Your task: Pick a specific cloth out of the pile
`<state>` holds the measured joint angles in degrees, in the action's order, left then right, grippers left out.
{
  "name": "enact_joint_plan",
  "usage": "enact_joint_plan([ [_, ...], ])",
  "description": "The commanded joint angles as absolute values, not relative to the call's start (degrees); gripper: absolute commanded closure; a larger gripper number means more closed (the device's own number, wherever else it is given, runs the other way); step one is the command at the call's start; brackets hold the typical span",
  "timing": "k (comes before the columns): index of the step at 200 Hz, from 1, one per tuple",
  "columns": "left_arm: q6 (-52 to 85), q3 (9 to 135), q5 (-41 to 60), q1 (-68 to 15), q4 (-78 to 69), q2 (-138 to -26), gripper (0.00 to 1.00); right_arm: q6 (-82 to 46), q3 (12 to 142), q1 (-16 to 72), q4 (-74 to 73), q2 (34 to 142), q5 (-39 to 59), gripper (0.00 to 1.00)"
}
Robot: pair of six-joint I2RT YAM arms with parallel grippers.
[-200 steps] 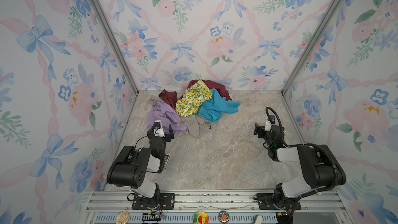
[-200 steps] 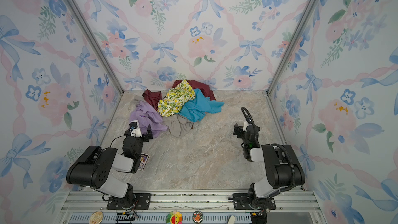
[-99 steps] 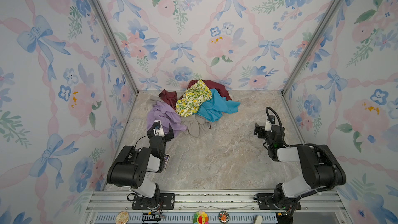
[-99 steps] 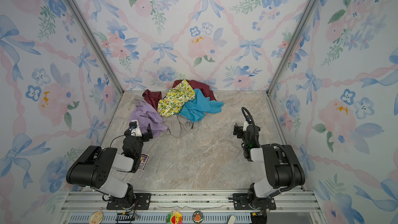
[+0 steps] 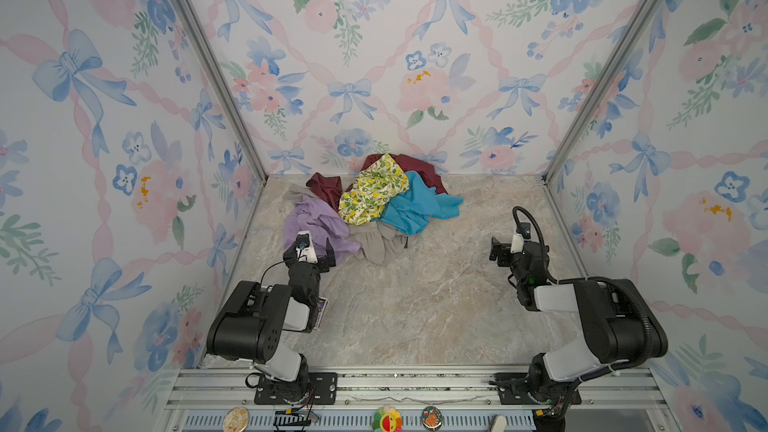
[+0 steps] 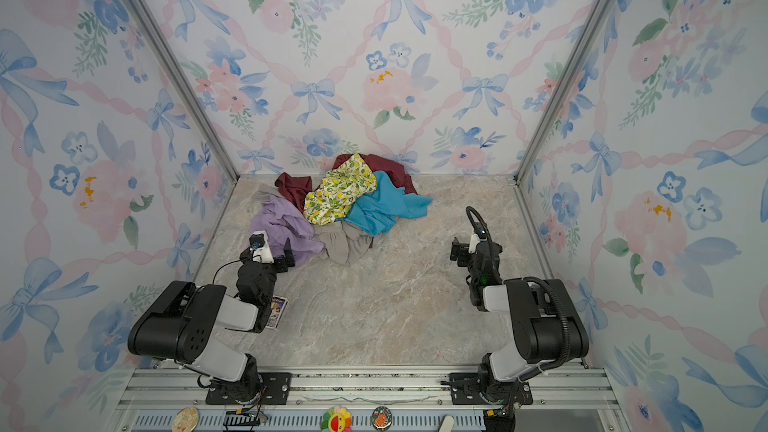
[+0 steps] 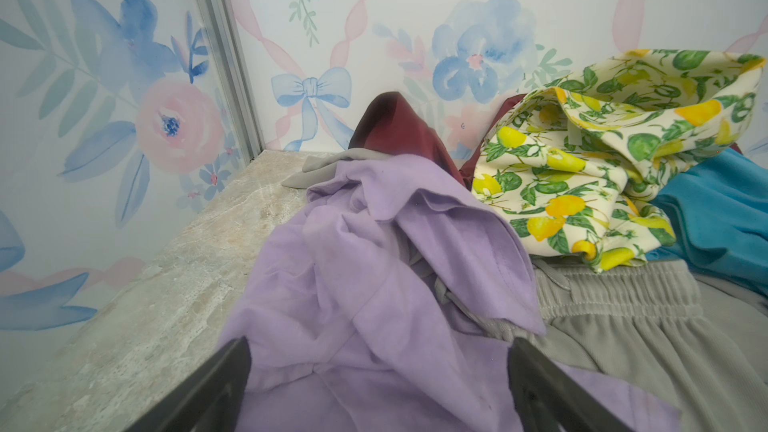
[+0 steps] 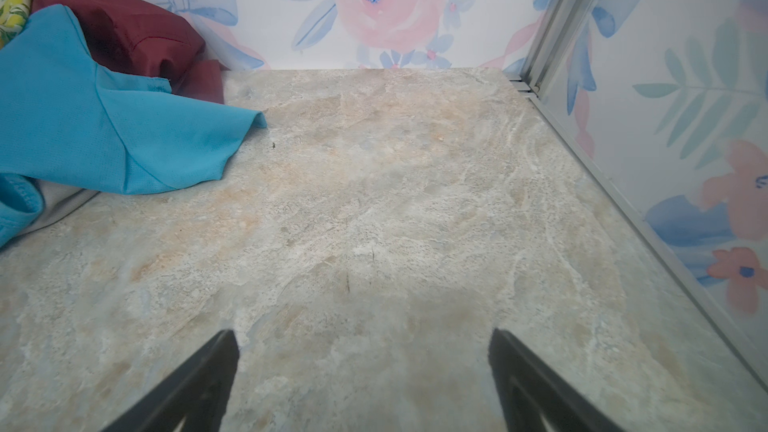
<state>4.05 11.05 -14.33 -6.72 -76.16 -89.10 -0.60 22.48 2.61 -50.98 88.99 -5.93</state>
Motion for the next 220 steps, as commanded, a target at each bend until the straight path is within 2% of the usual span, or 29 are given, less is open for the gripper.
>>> enact_joint_plan([
  [1,3.66,11.56,-15.20,-7.15,-75.85,-89.13,0.02,-0.56,22.50,2.24,-51.69,88.68,-5.57,0.03],
  [163,0.69,7.94,-20.97,-11.46,-81.88,-87.62,0.02,-1.37,14.46,2.58,-62.97,84.38,-9.66,0.03],
  [184,0.71,8.68,-22.98,-11.90,-78.72,-85.17,0.02,-1.72,14.04,3.03,-61.44,81.77,-12.10,0.03],
  [220,1.16,12.50,-27.91,-14.38,-63.63,-74.15,0.02,-2.02,14.87,4.93,-52.83,75.22,-17.82,0.03],
])
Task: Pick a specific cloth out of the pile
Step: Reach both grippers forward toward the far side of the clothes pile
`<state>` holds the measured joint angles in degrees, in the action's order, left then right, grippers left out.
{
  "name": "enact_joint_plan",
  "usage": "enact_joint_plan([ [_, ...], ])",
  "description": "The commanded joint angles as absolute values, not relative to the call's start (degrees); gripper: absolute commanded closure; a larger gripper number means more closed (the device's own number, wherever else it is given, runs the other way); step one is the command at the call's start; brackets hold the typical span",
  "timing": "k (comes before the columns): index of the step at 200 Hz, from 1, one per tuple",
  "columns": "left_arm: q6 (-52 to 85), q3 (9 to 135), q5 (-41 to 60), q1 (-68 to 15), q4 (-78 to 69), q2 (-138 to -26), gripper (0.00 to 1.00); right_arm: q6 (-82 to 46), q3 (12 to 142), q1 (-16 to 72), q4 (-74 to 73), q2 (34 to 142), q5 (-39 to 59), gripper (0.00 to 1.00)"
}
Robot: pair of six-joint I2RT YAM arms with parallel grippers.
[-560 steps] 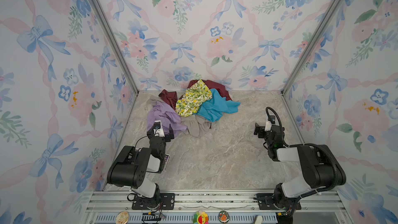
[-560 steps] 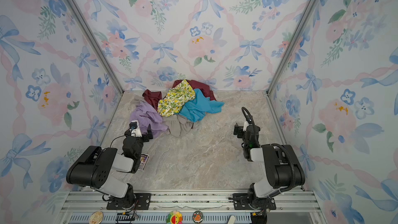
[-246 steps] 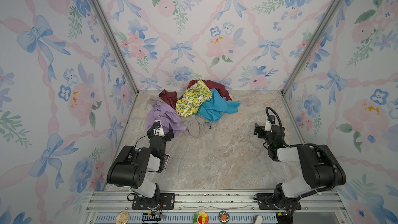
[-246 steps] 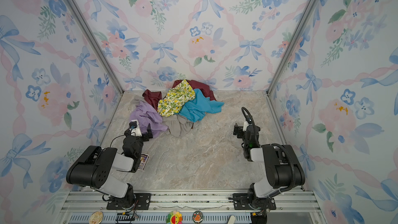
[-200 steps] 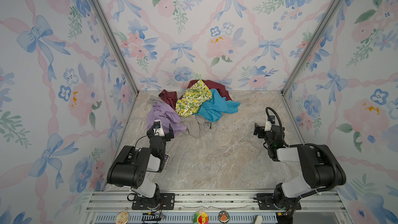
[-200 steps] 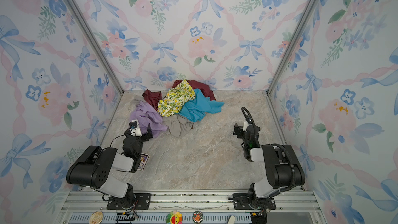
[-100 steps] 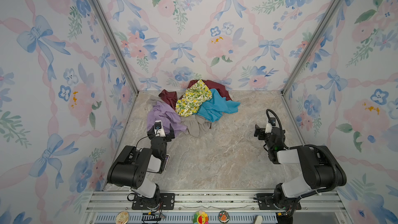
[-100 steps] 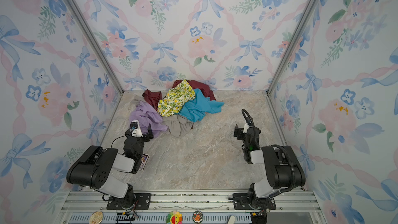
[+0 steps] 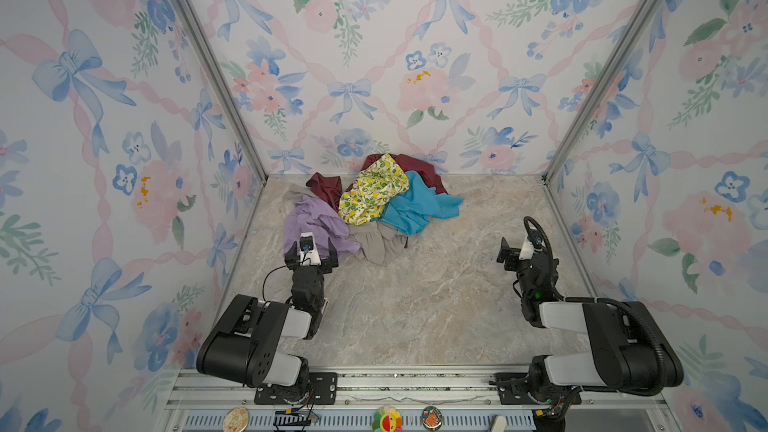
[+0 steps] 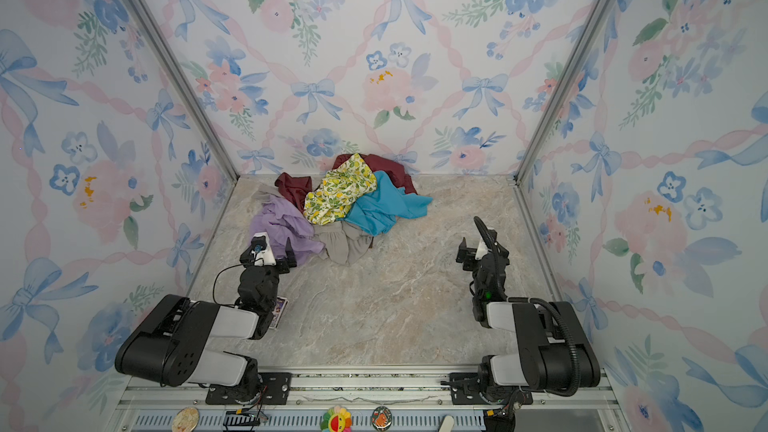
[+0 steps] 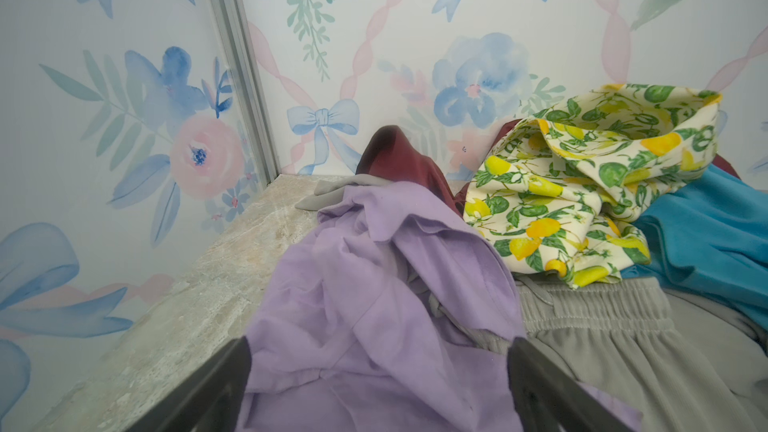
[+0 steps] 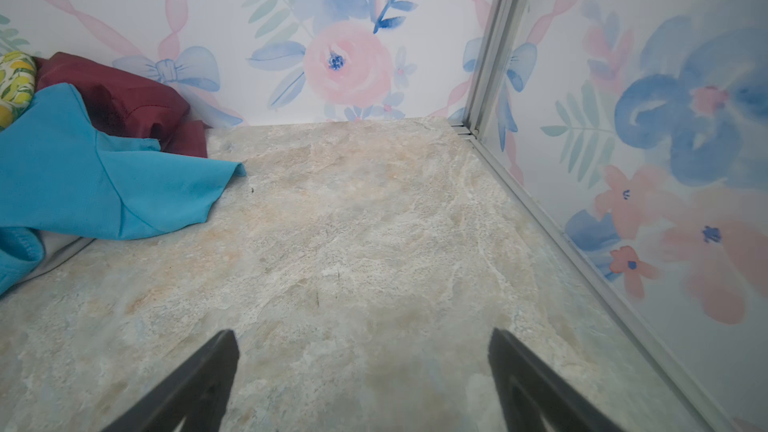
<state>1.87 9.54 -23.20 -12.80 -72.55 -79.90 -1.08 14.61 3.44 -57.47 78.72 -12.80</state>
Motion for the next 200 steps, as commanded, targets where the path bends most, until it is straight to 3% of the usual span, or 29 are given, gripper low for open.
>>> enact_joint_plan([
  [1,1.19,12.58,-28.11,-14.49,-63.41,-73.90,0.02,-1.98,14.91,5.01,-52.56,75.01,-18.01,0.03],
  [36,3.57,18.79,-31.88,-17.39,-50.69,-66.73,0.02,-1.37,18.20,7.83,-42.53,68.97,-21.89,0.03],
  [82,10.64,29.44,-31.73,-17.97,-35.08,-69.04,0.02,-2.72,27.71,14.08,-24.54,62.97,-25.54,0.03],
  [131,16.05,47.34,-27.27,-13.57,-14.10,-73.50,0.04,-9.84,41.53,23.50,-4.03,66.62,-27.81,0.03],
  [200,15.76,65.50,-18.39,-7.21,5.66,-81.64,0.09,-14.43,58.51,36.69,12.36,72.59,-19.66,0.01],
])
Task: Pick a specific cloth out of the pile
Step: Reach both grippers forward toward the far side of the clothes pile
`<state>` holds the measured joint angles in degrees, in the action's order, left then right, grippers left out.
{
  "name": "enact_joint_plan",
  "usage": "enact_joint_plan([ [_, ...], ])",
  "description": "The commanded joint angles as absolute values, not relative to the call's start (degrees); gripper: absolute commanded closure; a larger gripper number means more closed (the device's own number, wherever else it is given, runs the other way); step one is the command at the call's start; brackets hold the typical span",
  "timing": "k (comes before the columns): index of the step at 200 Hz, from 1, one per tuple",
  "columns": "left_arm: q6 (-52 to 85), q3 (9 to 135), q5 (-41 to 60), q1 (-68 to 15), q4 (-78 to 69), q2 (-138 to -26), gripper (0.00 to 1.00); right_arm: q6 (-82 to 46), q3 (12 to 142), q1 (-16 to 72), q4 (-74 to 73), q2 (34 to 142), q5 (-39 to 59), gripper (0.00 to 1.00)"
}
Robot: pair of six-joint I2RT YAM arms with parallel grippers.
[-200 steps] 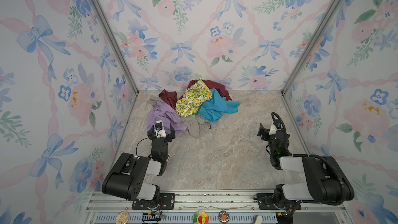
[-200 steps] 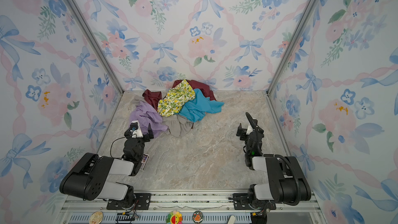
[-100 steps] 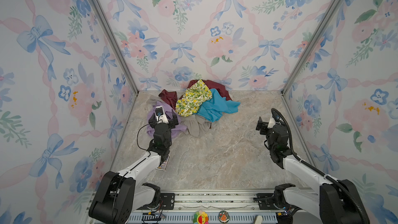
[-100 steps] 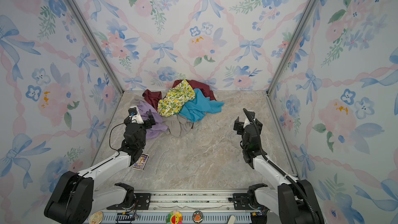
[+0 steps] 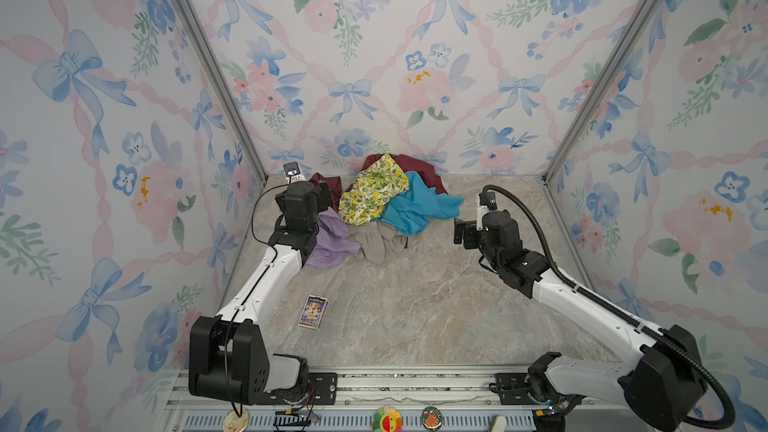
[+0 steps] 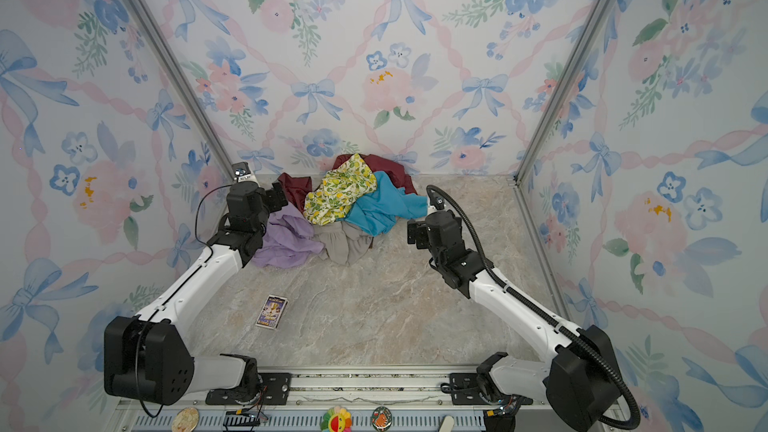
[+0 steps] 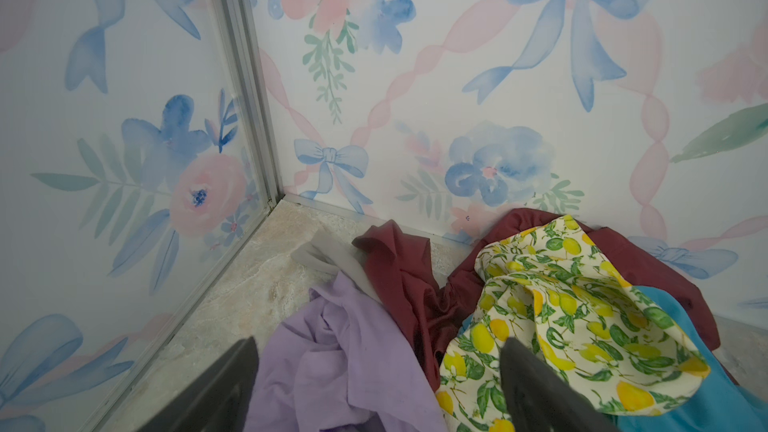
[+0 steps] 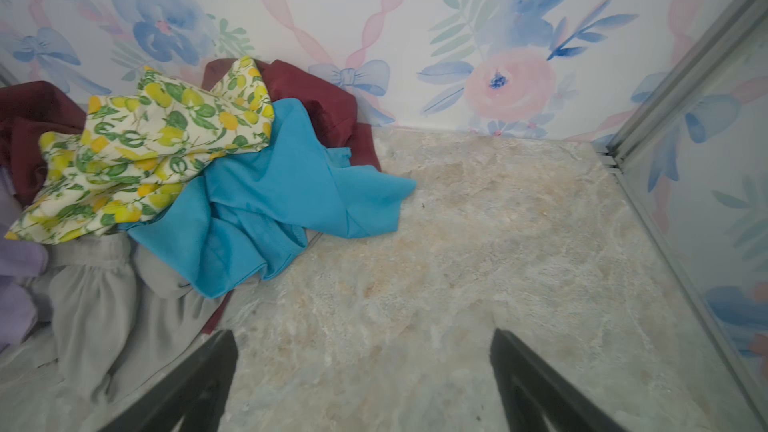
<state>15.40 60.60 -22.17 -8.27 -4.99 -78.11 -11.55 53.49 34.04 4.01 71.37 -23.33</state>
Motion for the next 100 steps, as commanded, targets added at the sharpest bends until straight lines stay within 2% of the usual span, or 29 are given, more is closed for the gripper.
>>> enact_joint_plan([
  [1,15.70,65.75,-18.38,-7.16,5.86,-81.87,0.09,-14.46,58.70,36.80,12.47,72.68,-19.45,0.01],
  [50,15.98,80.82,-14.38,-6.08,16.77,-95.48,0.16,-15.02,68.46,39.36,17.56,78.98,-9.67,0.01],
  [100,15.34,91.58,-13.60,-5.63,22.04,-107.71,0.20,-14.65,74.26,35.59,18.35,83.31,-4.17,0.04],
])
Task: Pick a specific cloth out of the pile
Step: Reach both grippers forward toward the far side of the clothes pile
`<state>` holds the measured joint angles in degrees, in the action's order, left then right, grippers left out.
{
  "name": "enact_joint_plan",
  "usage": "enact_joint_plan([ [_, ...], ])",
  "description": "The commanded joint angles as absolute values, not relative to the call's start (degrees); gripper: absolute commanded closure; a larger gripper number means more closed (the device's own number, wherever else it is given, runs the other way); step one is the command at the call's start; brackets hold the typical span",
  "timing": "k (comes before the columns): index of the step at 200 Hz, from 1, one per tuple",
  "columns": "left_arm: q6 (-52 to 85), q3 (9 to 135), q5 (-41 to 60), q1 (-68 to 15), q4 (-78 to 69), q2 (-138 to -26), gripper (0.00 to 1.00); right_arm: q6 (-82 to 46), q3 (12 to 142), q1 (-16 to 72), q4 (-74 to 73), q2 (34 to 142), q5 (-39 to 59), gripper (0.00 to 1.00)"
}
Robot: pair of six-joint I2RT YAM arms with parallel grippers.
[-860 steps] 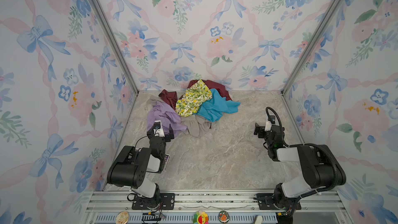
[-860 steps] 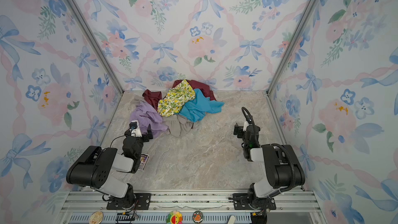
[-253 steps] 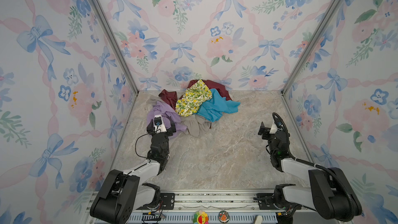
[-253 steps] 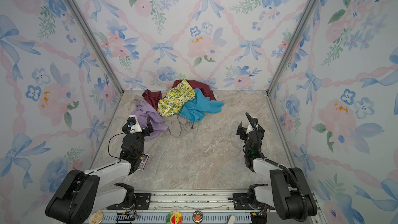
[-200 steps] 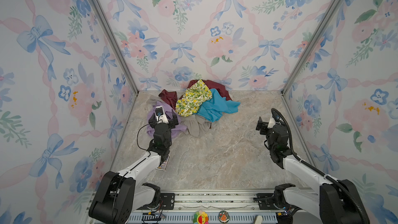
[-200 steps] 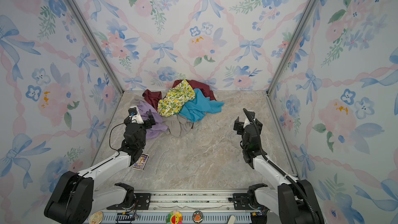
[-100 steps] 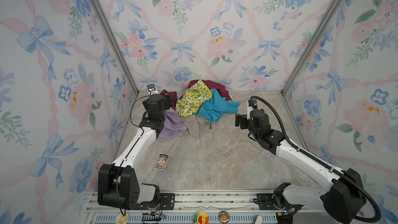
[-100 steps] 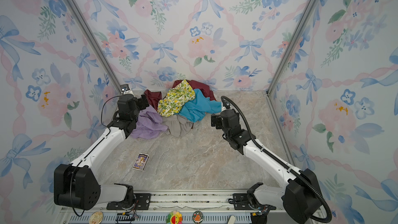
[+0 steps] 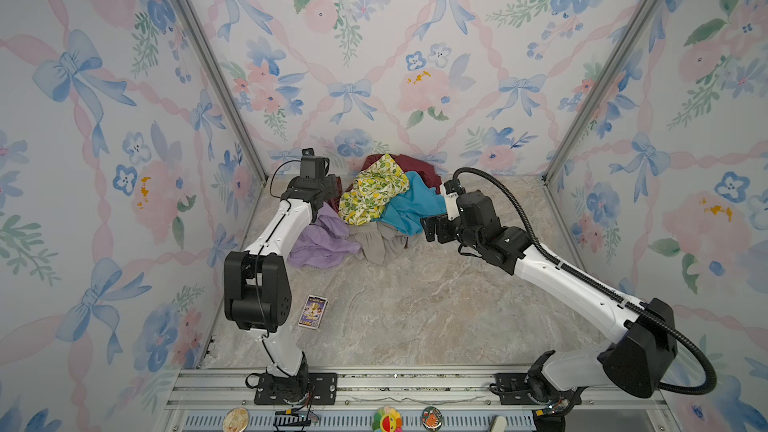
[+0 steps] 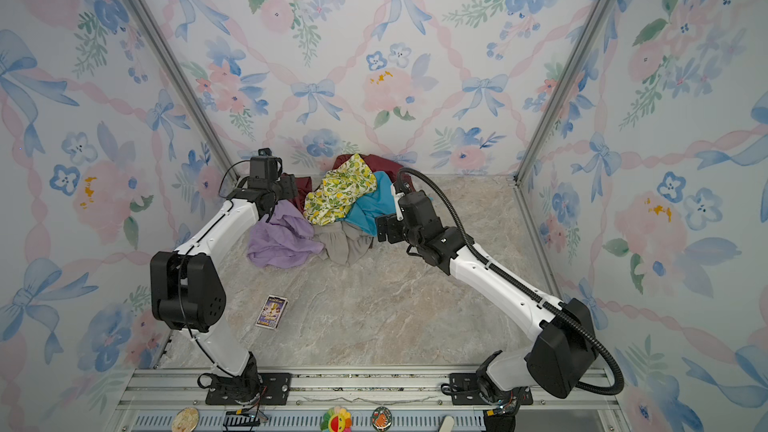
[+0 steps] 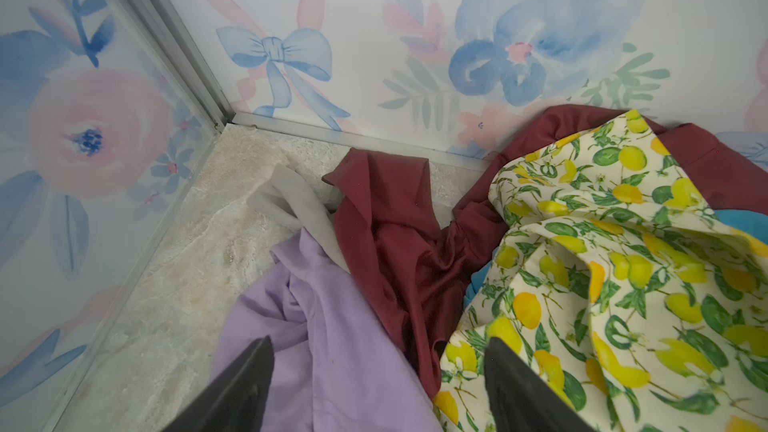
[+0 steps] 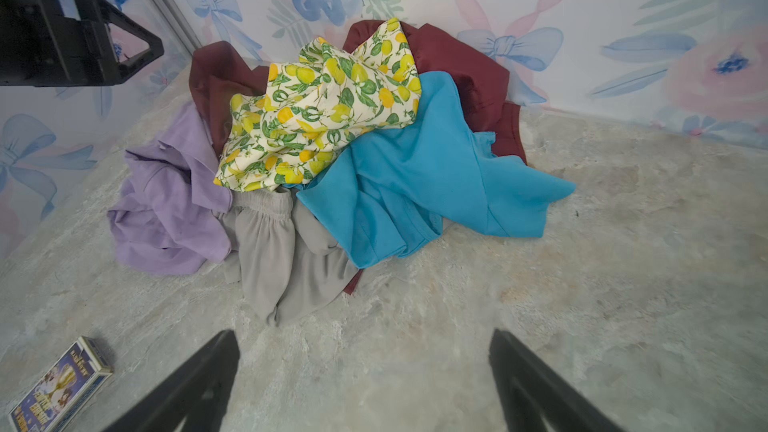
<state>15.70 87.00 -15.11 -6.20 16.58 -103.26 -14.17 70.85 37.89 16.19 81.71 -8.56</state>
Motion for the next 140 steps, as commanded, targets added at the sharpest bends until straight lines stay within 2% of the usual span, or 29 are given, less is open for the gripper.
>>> enact_joint_plan([
  [1,15.32,91.80,-13.57,-5.63,22.14,-107.91,0.21,-14.71,74.35,35.37,18.36,83.45,-3.97,0.04],
  [101,13.62,109.18,-13.77,-4.04,28.41,-125.35,0.31,-17.86,86.43,25.14,12.63,98.25,4.85,0.07],
  [140,13.82,111.52,-14.21,-3.94,28.35,-128.49,0.43,-18.48,92.99,24.00,12.01,102.60,5.94,0.07],
])
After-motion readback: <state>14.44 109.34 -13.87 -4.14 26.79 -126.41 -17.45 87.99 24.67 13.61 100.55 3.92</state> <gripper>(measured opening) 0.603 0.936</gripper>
